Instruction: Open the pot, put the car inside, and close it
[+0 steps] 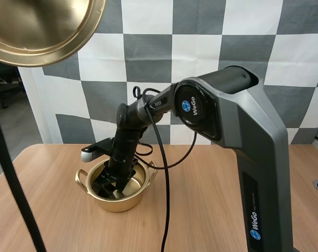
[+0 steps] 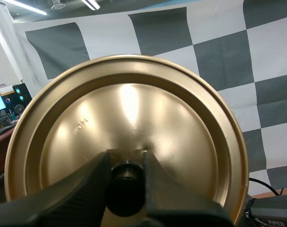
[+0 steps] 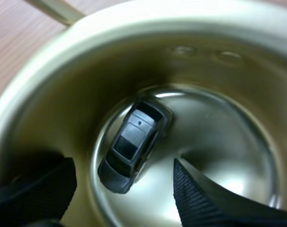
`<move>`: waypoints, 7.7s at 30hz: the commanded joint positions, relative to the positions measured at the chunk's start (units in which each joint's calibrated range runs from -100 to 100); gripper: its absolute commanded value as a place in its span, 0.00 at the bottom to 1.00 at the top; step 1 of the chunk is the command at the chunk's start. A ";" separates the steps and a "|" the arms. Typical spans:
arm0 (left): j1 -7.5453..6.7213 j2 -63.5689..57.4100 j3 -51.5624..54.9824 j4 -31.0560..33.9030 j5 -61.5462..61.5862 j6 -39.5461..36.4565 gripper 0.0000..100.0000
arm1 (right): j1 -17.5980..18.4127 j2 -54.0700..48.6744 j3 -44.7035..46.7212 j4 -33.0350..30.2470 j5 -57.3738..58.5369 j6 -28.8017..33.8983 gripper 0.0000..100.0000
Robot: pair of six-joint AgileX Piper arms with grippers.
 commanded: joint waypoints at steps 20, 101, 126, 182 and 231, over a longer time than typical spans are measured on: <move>0.03 -0.04 -0.01 -0.06 0.04 0.18 0.00 | 0.25 -7.37 -0.06 -6.26 -8.81 -1.44 1.00; 2.82 32.55 7.07 -7.54 0.04 -2.26 0.00 | -19.27 -90.64 0.07 -15.10 13.96 17.73 1.00; 2.82 35.79 31.27 -15.45 0.04 2.53 0.00 | -19.27 -91.03 0.07 -15.20 13.96 17.74 1.00; 2.60 55.41 37.38 -16.58 0.04 5.82 0.28 | -20.30 -92.21 0.07 -13.00 13.96 17.34 1.00; 2.60 59.92 37.52 -13.58 -3.80 5.69 0.89 | -20.30 -92.21 0.07 -11.30 13.96 16.66 1.00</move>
